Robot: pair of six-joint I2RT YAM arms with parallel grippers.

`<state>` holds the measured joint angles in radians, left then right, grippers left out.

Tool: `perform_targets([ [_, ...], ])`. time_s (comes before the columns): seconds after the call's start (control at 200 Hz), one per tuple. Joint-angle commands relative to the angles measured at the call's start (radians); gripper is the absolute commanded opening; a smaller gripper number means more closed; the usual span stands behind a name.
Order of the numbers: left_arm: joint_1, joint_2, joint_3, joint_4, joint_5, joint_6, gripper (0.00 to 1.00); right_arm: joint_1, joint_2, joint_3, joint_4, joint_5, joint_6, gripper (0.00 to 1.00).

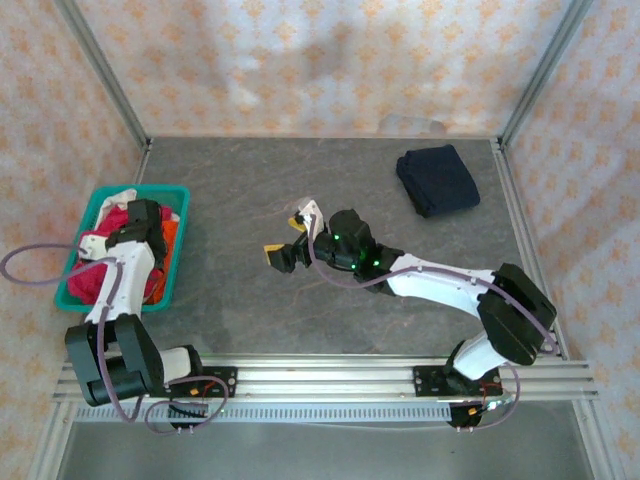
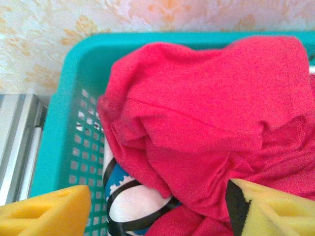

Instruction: Fold and stack the t-shirts

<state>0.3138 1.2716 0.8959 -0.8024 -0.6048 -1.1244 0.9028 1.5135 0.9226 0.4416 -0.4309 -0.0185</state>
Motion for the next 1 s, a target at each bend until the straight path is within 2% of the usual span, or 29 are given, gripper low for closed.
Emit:
perform_targets([
  [0.0,0.003,0.114,0.038,0.028,0.126,-0.049,0.8,0.008,-0.027,-0.016,0.012,-0.002,0.016,0.99],
  [0.16,0.003,0.241,0.043,0.057,0.268,-0.145,0.81,0.008,-0.029,-0.018,0.009,-0.003,0.023,0.99],
  [0.25,0.003,0.272,0.03,0.08,0.3,-0.187,0.76,0.008,-0.036,-0.022,-0.001,0.008,0.025,0.99],
  [0.295,0.002,0.282,0.032,0.087,0.306,-0.19,0.67,0.008,-0.038,-0.025,-0.005,0.016,0.024,0.99],
  [0.4,0.002,0.286,0.054,0.06,0.278,-0.196,0.34,0.008,-0.042,-0.031,-0.011,0.031,0.024,0.99],
  [0.455,0.0,0.267,0.069,0.03,0.246,-0.194,0.22,0.008,-0.039,-0.033,-0.011,0.031,0.025,0.99],
  [0.535,-0.009,0.219,0.09,-0.003,0.204,-0.179,0.11,0.007,-0.028,-0.031,-0.008,0.028,0.035,0.99],
  [0.751,-0.038,0.053,0.144,-0.076,0.08,-0.128,0.03,0.008,-0.005,-0.016,-0.009,0.007,0.052,0.99],
  [0.996,-0.053,-0.036,0.244,-0.12,0.034,-0.028,0.0,0.008,0.018,0.005,-0.03,0.009,0.045,0.99],
])
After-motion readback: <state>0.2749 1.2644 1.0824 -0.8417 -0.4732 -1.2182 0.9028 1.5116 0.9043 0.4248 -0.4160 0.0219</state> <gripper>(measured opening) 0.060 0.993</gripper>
